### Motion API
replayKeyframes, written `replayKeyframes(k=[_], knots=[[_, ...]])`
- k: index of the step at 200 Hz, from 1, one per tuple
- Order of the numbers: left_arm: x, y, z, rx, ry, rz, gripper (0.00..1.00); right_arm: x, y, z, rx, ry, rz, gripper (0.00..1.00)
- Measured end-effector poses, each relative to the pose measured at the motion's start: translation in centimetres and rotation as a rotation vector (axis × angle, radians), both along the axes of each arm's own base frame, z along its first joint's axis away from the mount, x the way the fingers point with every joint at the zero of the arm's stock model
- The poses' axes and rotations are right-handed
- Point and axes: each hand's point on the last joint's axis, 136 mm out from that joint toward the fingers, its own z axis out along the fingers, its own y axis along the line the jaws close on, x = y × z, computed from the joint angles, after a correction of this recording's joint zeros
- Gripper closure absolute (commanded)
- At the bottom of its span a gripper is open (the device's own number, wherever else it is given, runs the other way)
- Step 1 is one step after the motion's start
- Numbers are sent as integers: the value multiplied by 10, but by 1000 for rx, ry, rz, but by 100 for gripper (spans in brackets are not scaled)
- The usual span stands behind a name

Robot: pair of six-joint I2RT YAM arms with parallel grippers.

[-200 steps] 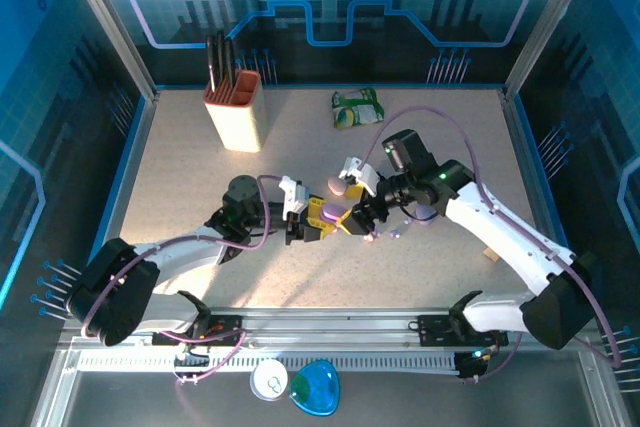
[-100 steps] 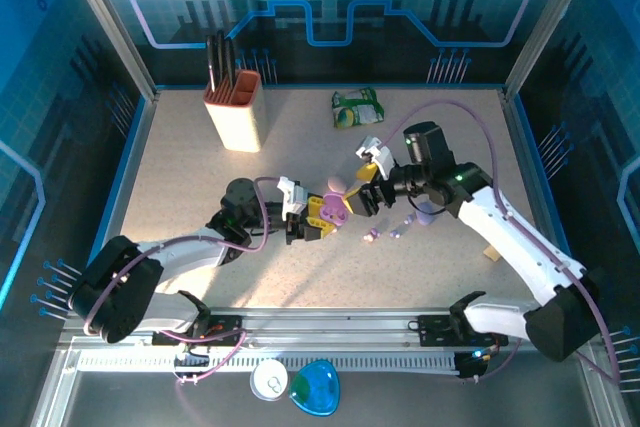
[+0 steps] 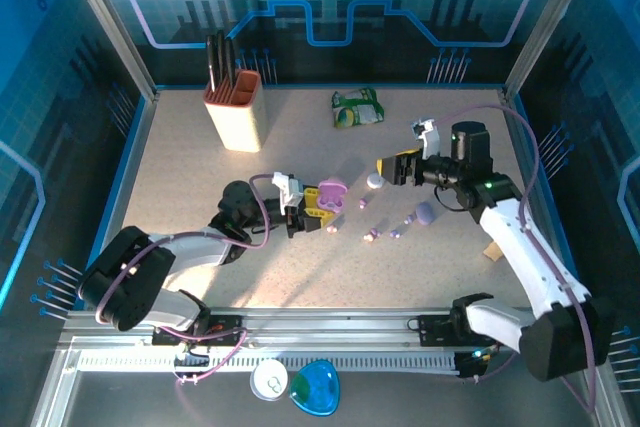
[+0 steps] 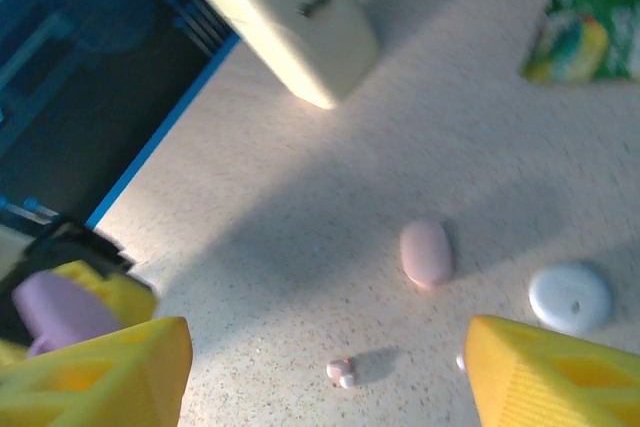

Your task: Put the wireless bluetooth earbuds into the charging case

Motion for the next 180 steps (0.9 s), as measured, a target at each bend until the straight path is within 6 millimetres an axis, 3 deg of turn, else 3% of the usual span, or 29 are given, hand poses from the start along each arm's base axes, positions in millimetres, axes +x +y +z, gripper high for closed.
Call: replayKeyframes(k=[64, 105, 132, 180], knots=[[4, 2, 6, -22, -22, 35, 73, 14, 2, -121, 33, 442, -117, 40], [6, 3, 6, -24, -24, 46, 73, 16, 15, -172, 13, 586, -122, 44], [6, 3, 4, -20, -17, 51, 73, 22, 26, -192, -7, 633, -107, 44], [7, 3, 4, -20, -15, 54, 73, 39, 43, -200, -45, 614, -87, 47]])
